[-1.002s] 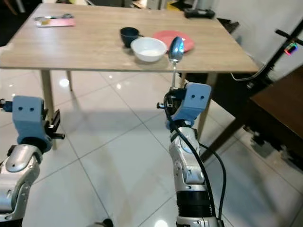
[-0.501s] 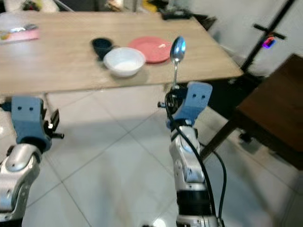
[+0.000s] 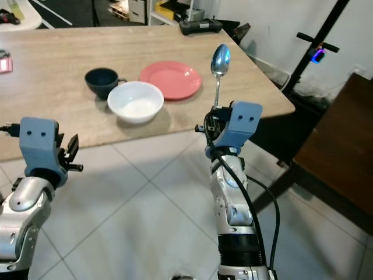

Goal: Setting the table

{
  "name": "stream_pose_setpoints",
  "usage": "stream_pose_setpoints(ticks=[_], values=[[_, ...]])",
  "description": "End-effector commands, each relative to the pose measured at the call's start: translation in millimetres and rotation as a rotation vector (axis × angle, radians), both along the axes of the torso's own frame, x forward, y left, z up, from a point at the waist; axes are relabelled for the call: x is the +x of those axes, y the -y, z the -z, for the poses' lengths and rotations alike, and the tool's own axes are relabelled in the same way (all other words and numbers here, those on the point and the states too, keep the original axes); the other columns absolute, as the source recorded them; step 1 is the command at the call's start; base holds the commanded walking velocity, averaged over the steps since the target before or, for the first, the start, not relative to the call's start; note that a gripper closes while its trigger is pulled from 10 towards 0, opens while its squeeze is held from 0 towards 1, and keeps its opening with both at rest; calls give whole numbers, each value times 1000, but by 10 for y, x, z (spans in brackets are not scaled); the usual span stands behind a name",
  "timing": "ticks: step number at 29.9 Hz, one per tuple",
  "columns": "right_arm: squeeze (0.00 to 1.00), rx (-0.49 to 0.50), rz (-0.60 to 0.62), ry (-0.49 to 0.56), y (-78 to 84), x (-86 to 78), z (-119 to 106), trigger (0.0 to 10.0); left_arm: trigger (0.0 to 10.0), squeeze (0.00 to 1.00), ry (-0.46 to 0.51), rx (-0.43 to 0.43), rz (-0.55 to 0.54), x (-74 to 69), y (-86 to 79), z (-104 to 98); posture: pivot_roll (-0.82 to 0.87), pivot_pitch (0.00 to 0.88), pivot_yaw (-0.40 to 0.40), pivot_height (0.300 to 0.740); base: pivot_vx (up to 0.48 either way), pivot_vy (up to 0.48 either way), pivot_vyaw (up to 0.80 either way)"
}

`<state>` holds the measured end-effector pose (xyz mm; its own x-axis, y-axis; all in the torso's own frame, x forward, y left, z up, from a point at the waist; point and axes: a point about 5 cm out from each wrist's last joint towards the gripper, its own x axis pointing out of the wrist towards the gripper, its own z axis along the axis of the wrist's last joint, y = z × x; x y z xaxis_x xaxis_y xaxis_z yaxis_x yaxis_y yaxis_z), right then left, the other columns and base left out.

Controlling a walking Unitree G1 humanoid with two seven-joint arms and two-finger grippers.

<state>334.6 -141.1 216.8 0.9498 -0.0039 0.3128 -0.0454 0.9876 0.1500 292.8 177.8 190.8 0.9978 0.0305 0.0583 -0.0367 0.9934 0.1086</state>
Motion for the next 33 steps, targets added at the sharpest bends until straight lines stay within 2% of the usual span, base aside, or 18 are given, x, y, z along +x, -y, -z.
stream_pose_setpoints(ticks=[1, 8, 13, 14, 16, 17, 19, 21, 22, 24, 26, 29, 30, 33], values=[[0, -15, 10, 25, 16, 2, -44, 10000, 10000, 0, -25, 2, -6, -21, -12, 66, 108, 89, 7, 740, 428, 0, 0], [0, -126, 32, 54, 9, 95, -139, 10000, 10000, 0, -28, 7, -2, -43, -11, 83, 111, 98, 9, 740, 415, 0, 0], [0, -288, 114, -21, 128, 332, -179, 10000, 10000, 0, -26, 20, 10, -74, 7, 84, 118, 102, 10, 740, 403, 0, 0], [0, -288, 114, -21, 128, 332, -179, 10000, 10000, 0, -26, 20, 10, -74, 7, 84, 118, 102, 10, 740, 401, 0, 0], [0, -298, 178, -89, 293, 475, -180, 10000, 10000, 0, -29, 23, 13, -103, 9, 97, 121, 104, 7, 740, 384, 0, 0], [0, -298, 178, -89, 293, 475, -180, 10000, 10000, 0, -29, 23, 13, -103, 9, 97, 121, 104, 7, 740, 382, 0, 0], [0, -266, 213, -107, 394, 529, -198, 10000, 10000, 0, -32, 24, 13, -123, 7, 107, 125, 105, 5, 740, 371, 0, 0], [0, -273, 253, -153, 512, 586, -188, 10000, 10000, 0, -33, 27, 25, -162, 18, 116, 131, 108, 0, 740, 148, 0, 0], [0, -273, 253, -153, 512, 586, -188, 10000, 10000, 0, -33, 27, 25, -162, 18, 116, 131, 108, 0, 740, 0, 0, 0], [0, -271, 277, -213, 640, 620, -130, 10000, 10000, 0, -41, 34, 63, -231, 51, 144, 140, 114, -6, 740, 0, 0, 0], [0, -296, 276, -252, 692, 624, -77, 10000, 10000, 0, -50, 26, 81, -278, 61, 167, 143, 117, -8, 740, 0, 0, 0], [0, -321, 270, -267, 714, 632, -51, 10000, 10000, 0, -54, 24, 85, -306, 58, 180, 143, 119, -7, 740, 0, 0, 0], [0, -334, 295, -299, 785, 632, 6, 10000, 10000, 0, -65, 26, 89, -339, 56, 203, 144, 121, -8, 740, 0, 0, 0], [0, -343, 323, -317, 858, 623, 43, 10000, 10000, 0, -74, 29, 97, -364, 63, 220, 145, 123, -8, 740, 0, 0, 0]])
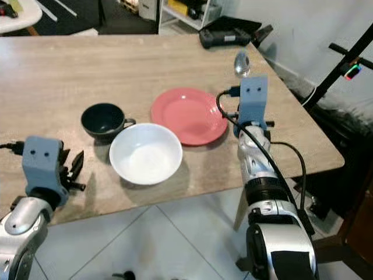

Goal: Setting the table

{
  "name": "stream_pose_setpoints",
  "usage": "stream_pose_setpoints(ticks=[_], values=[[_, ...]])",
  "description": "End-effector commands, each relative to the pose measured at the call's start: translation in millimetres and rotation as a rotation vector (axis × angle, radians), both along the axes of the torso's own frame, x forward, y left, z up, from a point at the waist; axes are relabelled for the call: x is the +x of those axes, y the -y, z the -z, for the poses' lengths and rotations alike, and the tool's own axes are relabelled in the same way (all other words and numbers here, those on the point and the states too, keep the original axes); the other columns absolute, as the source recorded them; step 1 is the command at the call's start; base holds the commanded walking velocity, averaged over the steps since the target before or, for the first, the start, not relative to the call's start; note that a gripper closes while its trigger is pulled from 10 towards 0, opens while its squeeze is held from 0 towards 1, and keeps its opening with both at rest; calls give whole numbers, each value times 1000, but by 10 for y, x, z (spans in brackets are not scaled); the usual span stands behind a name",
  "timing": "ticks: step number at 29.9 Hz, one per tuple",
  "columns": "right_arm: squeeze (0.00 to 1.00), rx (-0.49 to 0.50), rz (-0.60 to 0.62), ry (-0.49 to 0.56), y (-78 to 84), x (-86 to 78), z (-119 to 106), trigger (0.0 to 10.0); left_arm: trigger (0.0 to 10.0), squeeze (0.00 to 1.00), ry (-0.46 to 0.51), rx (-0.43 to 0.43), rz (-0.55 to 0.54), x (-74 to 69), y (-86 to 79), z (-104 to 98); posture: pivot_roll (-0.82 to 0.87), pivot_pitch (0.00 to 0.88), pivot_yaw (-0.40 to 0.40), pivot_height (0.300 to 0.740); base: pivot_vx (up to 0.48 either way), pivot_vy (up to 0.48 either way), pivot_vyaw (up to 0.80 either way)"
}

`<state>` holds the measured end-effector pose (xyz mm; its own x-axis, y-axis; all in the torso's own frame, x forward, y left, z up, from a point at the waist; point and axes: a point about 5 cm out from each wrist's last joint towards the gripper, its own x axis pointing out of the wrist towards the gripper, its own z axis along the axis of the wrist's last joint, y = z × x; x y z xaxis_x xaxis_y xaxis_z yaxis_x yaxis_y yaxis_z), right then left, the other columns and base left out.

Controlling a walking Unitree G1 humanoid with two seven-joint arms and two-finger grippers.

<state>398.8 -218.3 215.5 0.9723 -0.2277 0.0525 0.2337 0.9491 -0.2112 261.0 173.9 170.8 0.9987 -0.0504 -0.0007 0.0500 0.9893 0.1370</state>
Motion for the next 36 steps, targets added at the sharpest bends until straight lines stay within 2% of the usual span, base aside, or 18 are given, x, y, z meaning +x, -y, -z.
stream_pose_setpoints(ticks=[1, 5, 9, 11, 13, 14, 16, 20, 22, 24, 30, 32, 36], values=[[0, -7, 53, -16, 134, -27, 52, 10000, 10000, 0, -16, -1, 19, -54, 27, 21, 145, 123, -7, 740, 0, 0, 0], [0, 20, 104, -32, 284, -65, 110, 10000, 10000, 0, -20, -1, 25, -71, 32, 27, 145, 123, -7, 740, 0, 0, 0], [0, 49, 97, -57, 369, -106, 171, 10000, 10000, 0, -39, -6, 49, -101, 41, 45, 151, 125, -7, 740, 0, 0, 0], [0, 77, 84, -88, 393, -150, 254, 10000, 10000, 0, -53, -20, 110, -138, 59, 34, 150, 128, -6, 740, 0, 0, 0], [0, 89, 58, -118, 370, -204, 334, 10000, 10000, 0, -50, 12, 213, -183, 67, -42, 145, 129, -5, 740, 0, 0, 0], [0, 89, 58, -118, 370, -204, 334, 10000, 10000, 0, -50, 12, 213, -183, 67, -42, 145, 129, -5, 740, 0, 0, 0], [0, 128, 13, -133, 290, -286, 398, 10000, 10000, 0, -5, 122, 351, -230, -1, -273, 138, 132, -1, 740, 0, 0, 0], [0, 151, -12, -140, 219, -381, 439, 10000, 10000, 0, 15, 215, 530, -300, -69, -568, 136, 132, -1, 740, 0, 0, 0], [0, 181, -24, -144, 210, -404, 471, 10000, 10000, 0, 5, 250, 624, -354, -46, -646, 137, 131, 1, 740, 0, 0, 0], [0, 233, -61, -163, 193, -418, 540, 10000, 10000, 0, -25, 250, 760, -474, 49, -680, 137, 131, 5, 740, 0, 0, 0], [0, 255, -70, -170, 175, -422, 543, 10000, 10000, 0, -41, 257, 801, -527, 85, -665, 135, 130, 8, 740, 0, 0, 0], [0, 269, -85, -198, 124, -427, 552, 10000, 10000, 0, -38, 263, 811, -541, 107, -676, 135, 127, 1, 740, 0, 0, 0], [0, 242, -99, -233, 78, -427, 591, 10000, 10000, 0, -27, 249, 801, -527, 113, -706, 138, 124, -8, 740, 0, 0, 0]])
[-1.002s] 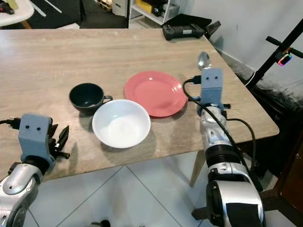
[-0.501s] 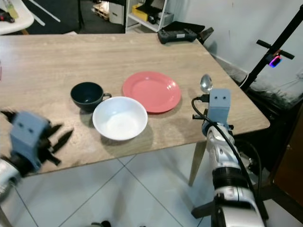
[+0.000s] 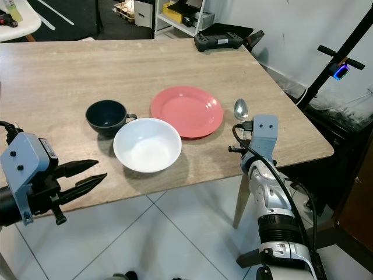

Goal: Setting the table

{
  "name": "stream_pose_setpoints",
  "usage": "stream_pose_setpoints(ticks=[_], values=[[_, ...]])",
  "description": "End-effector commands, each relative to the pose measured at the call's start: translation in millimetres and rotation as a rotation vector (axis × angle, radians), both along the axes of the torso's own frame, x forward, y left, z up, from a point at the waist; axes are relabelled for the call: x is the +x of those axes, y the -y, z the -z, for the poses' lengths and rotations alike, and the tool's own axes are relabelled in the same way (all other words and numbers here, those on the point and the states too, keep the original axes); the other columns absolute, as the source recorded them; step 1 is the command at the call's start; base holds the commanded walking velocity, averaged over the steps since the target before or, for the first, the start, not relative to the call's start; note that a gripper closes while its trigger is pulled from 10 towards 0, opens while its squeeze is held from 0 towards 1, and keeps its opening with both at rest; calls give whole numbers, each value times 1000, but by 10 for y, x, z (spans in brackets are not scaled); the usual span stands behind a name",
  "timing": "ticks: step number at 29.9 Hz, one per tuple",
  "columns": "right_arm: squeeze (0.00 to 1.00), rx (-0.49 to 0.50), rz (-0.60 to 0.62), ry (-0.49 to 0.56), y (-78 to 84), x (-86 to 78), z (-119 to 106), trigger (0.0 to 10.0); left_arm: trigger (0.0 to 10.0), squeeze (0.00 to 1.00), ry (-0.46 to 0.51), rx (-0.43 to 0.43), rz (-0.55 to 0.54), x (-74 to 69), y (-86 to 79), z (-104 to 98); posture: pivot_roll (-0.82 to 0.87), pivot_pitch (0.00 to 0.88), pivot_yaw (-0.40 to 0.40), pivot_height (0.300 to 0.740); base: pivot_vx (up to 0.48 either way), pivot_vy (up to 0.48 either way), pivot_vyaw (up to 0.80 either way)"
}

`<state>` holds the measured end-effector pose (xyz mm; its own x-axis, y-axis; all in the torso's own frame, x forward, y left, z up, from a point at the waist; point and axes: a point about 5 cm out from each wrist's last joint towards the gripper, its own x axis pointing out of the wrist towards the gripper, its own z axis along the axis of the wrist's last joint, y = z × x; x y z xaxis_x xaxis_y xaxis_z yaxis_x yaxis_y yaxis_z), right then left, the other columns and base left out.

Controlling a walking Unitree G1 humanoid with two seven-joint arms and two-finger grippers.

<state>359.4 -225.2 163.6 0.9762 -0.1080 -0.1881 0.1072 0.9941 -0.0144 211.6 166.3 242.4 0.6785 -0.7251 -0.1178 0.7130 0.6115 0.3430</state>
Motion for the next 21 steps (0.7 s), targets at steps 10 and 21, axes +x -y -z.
stream_pose_setpoints(ticks=[10, 21], values=[[1000, 54, 16, 2, 13, 5, 14, 10000, 10000, 0, -44, -4, 35, -81, 54, 38, 139, 118, -15, 740, 0, 0, 0], [0, -13, 82, 587, 74, -142, -1052, 10000, 10000, 0, -40, -31, 15, -28, 75, 40, 130, 114, -2, 740, 0, 0, 0]])
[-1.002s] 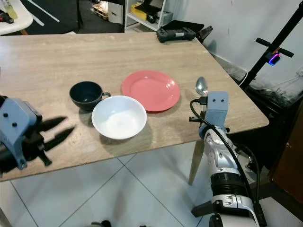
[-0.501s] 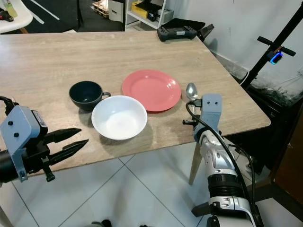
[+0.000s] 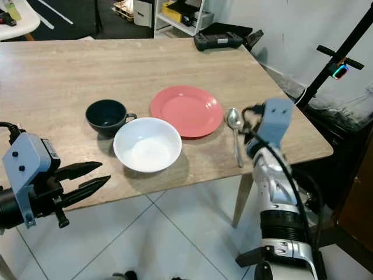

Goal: Setting the table

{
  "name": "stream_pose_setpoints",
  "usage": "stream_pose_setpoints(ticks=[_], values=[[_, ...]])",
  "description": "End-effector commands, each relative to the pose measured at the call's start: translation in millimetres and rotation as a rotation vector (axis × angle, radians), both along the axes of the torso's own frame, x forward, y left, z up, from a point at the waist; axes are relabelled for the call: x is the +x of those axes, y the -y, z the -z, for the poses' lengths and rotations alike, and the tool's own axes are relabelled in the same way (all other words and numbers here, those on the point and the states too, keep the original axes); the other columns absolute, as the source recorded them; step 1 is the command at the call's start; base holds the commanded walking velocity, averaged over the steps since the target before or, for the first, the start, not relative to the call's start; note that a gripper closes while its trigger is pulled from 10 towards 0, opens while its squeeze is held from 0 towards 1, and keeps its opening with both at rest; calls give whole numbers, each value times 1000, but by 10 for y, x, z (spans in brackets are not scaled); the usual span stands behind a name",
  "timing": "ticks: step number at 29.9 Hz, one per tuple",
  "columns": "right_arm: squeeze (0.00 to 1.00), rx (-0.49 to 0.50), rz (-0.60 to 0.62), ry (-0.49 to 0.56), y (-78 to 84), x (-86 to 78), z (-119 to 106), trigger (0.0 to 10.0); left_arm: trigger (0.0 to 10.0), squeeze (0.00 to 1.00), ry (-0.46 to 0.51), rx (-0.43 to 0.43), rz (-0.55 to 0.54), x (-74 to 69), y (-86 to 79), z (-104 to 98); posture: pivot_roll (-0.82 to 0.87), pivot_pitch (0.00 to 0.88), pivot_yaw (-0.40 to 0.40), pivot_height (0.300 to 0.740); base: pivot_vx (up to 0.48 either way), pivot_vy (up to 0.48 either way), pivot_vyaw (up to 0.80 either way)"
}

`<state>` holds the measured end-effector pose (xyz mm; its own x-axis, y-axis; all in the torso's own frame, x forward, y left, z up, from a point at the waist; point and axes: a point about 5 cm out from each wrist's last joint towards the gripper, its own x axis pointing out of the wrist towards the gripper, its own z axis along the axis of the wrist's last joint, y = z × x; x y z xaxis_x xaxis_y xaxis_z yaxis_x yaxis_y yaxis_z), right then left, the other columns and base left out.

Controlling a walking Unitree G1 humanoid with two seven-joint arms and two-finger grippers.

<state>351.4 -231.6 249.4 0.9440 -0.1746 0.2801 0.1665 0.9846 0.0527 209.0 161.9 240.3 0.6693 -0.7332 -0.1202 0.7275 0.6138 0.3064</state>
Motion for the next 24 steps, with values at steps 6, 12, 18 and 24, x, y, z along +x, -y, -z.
stream_pose_setpoints(ticks=[6, 12, 18, 24], values=[[0, 85, -79, 240, -211, -173, -420, 10000, 10000, 0, 39, -52, -89, 120, 28, -6, 133, 111, -1, 740, 0, 0, 0], [0, 176, -134, 142, -671, -239, -5, 10000, 10000, 0, 83, -230, -396, 392, -16, 46, 136, 106, -3, 740, 0, 0, 0], [0, 222, -186, 108, -938, -301, 132, 10000, 10000, 0, 61, -249, -447, 422, 47, 178, 148, 100, 23, 740, 0, 0, 0], [0, 204, -137, 150, -758, -271, 8, 10000, 10000, 0, 107, -219, -461, 475, 41, 131, 167, 91, 16, 740, 0, 0, 0]])
